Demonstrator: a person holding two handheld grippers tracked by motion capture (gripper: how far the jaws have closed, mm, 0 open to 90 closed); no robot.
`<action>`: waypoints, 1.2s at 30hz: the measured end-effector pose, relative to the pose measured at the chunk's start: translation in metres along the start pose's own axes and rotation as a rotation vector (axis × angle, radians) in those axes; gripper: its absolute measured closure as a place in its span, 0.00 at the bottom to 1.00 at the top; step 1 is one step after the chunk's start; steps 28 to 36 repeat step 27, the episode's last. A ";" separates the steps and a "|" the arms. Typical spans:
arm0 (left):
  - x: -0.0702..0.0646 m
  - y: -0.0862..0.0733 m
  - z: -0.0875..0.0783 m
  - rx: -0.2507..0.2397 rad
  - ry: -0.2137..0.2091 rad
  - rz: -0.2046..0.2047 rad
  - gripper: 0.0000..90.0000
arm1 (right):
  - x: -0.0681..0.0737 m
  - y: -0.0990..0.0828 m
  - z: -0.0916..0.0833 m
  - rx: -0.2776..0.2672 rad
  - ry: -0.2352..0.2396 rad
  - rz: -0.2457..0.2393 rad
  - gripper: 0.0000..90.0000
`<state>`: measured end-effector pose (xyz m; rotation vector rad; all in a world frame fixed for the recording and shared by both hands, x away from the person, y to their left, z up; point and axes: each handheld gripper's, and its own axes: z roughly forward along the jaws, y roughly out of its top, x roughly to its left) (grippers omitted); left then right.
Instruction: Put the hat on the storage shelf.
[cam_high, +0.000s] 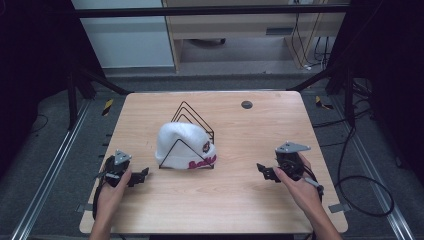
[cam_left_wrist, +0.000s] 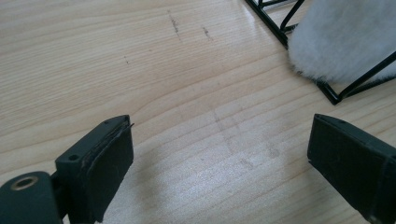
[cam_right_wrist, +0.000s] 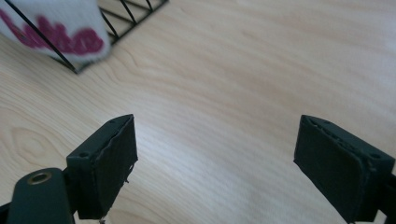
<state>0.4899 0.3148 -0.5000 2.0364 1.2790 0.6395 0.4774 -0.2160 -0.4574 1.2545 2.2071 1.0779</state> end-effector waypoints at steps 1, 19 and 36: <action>0.000 0.000 0.000 0.000 0.000 0.000 0.07 | 0.000 0.000 0.000 0.000 0.000 0.000 0.15; 0.002 -0.004 0.007 0.022 -0.019 -0.035 0.04 | -0.018 -0.047 0.026 0.026 -0.142 0.110 0.14; 0.000 -0.005 0.006 0.025 -0.004 -0.049 0.03 | -0.010 -0.048 0.026 0.041 -0.168 0.090 0.13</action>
